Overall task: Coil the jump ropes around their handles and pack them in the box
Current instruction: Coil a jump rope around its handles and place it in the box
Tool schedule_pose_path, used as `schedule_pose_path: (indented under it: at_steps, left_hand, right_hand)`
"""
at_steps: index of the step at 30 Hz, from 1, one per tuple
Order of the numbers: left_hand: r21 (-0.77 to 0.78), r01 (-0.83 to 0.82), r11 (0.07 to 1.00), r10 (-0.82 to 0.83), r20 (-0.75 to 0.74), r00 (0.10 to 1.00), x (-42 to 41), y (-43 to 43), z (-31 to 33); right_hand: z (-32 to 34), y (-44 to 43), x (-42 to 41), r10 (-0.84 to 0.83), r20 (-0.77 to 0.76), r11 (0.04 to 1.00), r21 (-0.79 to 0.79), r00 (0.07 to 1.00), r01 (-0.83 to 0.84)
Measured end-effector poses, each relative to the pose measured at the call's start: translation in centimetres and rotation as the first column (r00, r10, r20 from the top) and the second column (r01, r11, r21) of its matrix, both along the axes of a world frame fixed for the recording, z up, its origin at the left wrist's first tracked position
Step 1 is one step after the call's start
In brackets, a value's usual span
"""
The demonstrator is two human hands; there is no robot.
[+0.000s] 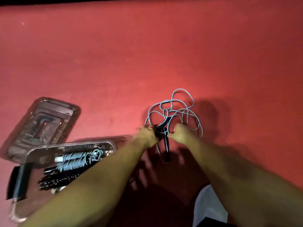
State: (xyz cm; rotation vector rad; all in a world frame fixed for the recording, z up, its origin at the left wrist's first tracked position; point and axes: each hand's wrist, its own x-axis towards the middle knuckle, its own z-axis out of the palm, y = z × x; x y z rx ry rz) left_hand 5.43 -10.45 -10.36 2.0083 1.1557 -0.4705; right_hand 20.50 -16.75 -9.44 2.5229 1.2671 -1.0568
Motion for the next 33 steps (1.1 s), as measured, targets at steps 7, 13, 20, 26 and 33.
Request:
schedule_pose_path:
  at_steps: [7,13,20,26,33]
  left_hand:
    - [0.135,-0.029,0.990,0.040,-0.084,0.996,-1.1,-1.4,-5.3]
    - [0.034,-0.185,0.982,0.184,0.045,0.982,-1.3,-0.7,-1.0]
    - [0.177,-0.257,0.950,0.209,0.252,0.945,-2.6,3.2,13.9]
    - [0.429,-0.035,0.902,-0.088,0.262,0.961,-6.1,3.7,28.6]
    - [0.626,-0.128,0.769,-0.177,0.401,0.899,-12.4,1.5,37.3]
  right_hand:
    - [-4.1,-2.6,-3.0,-0.064,0.052,0.998,-0.015,0.997,0.065]
    - [-1.2,-1.9,-2.0,-0.140,-0.153,0.988,0.036,0.978,0.147]
    - [10.2,1.3,-0.3,-0.122,-0.255,0.975,0.150,0.959,0.164]
    - [24.0,0.7,-2.0,0.054,-0.266,0.872,0.481,0.962,0.084]
    - [34.1,-1.9,-6.6,0.034,-0.591,0.912,0.348,0.806,0.217]
